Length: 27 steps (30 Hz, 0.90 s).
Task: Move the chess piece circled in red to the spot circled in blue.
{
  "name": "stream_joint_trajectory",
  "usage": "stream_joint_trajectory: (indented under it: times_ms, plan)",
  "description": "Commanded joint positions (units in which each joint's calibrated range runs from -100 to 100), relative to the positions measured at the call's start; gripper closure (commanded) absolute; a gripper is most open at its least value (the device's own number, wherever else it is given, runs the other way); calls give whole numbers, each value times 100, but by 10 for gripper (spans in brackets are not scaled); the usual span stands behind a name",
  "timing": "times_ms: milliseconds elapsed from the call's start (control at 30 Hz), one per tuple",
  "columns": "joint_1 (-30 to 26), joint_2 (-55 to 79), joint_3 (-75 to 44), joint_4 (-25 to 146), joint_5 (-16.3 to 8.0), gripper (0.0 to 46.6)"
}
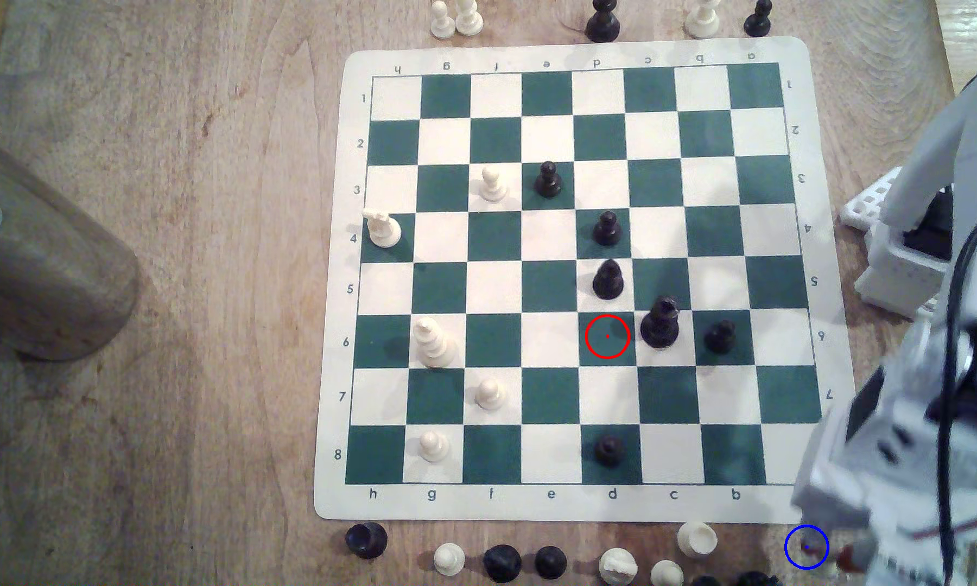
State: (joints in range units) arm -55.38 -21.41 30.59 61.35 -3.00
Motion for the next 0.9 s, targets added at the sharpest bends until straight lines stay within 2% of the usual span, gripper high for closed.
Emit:
stream_joint_trajectory:
  times_ms: [0,867]
  plan:
    - [-50,367,-448,-337,68,441]
    - [-50,1249,78,-533,107,439]
